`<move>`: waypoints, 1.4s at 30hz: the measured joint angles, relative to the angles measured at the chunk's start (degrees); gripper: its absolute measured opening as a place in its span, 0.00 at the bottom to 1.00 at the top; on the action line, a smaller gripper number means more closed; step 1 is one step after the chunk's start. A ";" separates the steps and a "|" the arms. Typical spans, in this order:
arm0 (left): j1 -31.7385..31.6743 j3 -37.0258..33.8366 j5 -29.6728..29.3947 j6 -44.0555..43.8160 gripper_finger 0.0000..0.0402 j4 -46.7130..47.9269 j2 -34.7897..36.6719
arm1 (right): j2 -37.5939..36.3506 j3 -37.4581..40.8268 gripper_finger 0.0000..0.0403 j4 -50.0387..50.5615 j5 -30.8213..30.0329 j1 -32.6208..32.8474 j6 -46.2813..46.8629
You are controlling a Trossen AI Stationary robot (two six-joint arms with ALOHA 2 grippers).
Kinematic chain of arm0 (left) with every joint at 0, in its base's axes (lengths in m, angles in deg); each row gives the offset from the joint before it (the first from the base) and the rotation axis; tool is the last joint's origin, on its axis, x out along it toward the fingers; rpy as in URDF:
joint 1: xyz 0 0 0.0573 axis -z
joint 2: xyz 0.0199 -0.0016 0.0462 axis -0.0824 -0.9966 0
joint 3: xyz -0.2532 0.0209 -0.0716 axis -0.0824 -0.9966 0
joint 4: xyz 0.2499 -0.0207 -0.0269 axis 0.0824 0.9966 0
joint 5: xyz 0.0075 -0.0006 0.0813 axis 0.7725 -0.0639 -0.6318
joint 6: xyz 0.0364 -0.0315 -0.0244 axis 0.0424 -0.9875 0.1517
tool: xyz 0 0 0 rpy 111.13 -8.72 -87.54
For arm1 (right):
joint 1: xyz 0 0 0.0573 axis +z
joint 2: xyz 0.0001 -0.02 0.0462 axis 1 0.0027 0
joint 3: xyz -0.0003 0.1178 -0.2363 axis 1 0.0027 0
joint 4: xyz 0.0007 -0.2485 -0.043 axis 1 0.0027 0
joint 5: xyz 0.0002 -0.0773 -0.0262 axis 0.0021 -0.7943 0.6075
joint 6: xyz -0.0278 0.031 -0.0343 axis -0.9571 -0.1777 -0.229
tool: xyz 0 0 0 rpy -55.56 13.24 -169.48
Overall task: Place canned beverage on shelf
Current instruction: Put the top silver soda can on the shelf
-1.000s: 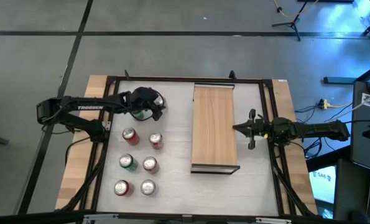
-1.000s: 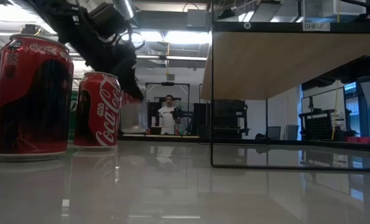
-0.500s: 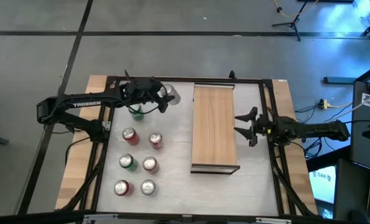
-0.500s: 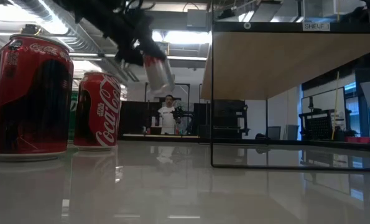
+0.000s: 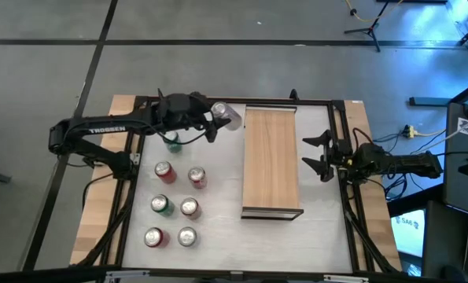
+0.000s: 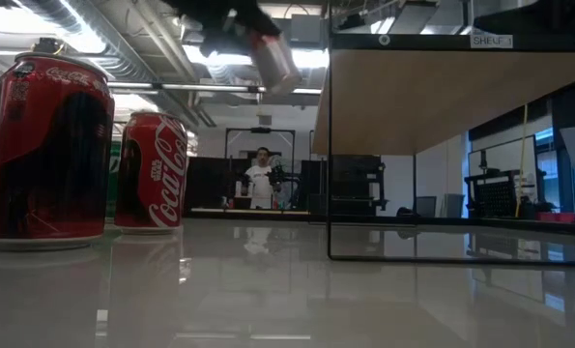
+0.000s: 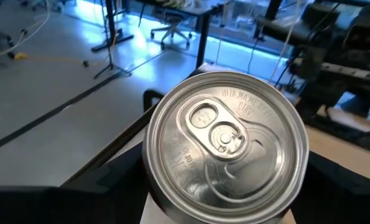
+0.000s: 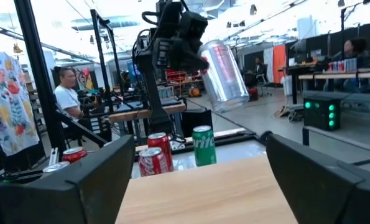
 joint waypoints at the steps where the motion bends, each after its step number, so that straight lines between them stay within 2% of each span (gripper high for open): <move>1: 0.34 1.18 -0.03 0.05 0.70 -0.28 -0.93 | 0.00 -0.08 0.89 0.09 0.02 0.00 -0.19; 9: 1.16 14.48 0.08 1.75 0.70 2.13 -12.00 | 0.00 -0.24 0.89 1.13 -0.02 0.00 -0.14; 17: 0.03 30.91 0.49 4.90 0.70 13.72 -24.46 | 0.00 -0.24 0.89 2.41 -0.05 0.02 -0.14; 21: -1.01 36.32 0.53 7.01 0.70 17.23 -29.34 | 0.00 -0.24 0.89 3.24 -0.07 0.00 -0.14; 25: -1.79 38.31 0.92 7.31 0.70 18.40 -32.45 | 0.00 -0.24 0.89 3.30 -0.11 0.00 -0.14; 32: -2.84 38.31 5.43 5.75 0.70 19.32 -33.97 | 0.00 -0.24 0.89 4.81 -1.00 0.00 -0.14; 42: -3.04 38.34 4.88 5.75 0.70 22.43 -34.14 | 0.00 -0.24 0.89 4.96 -1.64 0.00 -0.17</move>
